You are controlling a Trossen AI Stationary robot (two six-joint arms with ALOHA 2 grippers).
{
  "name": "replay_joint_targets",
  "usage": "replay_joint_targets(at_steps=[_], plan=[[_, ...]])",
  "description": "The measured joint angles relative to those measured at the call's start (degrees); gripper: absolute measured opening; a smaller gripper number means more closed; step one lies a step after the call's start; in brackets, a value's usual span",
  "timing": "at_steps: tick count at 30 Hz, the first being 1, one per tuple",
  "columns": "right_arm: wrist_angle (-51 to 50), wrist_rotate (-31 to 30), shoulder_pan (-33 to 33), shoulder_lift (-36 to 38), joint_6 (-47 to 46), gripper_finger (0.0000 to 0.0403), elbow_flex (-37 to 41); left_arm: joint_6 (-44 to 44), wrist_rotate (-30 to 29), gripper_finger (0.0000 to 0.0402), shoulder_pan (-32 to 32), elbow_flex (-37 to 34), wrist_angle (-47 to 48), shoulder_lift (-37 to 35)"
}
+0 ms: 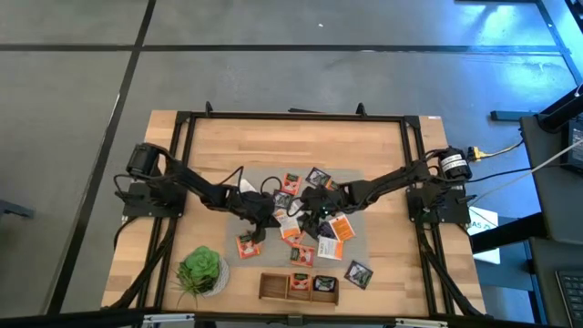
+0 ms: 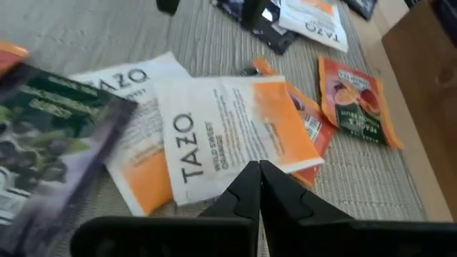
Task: Pick & Place Tea
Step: Put the white and orange tea bag into the left section of the wooden organizer
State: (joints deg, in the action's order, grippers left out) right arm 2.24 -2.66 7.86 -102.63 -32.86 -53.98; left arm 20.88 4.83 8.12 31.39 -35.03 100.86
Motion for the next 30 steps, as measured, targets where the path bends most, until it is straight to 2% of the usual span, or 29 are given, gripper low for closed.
replay_joint_targets(at_steps=[8,13,18,25,30], plan=[[-0.2,0.4,-0.4,0.0,-5.0,0.0217,0.0,0.3,0.3,0.0002,0.2,1.9,-2.6,5.3],[-0.2,0.5,-1.5,0.0,-6.1,0.0218,0.0,0.4,0.3,0.0004,0.1,1.9,-2.3,5.4],[0.0,5.5,-3.4,0.0,-6.1,0.0218,0.0,-0.5,0.3,0.0002,0.1,1.8,-3.2,5.5],[0.3,7.1,-5.7,-0.1,-7.4,0.0218,0.0,-1.0,0.3,0.0003,0.1,1.8,-3.4,5.5],[5.3,10.6,-5.8,-3.1,-7.8,0.0218,-0.1,-2.1,0.2,0.0004,0.1,1.7,-3.4,5.5]])
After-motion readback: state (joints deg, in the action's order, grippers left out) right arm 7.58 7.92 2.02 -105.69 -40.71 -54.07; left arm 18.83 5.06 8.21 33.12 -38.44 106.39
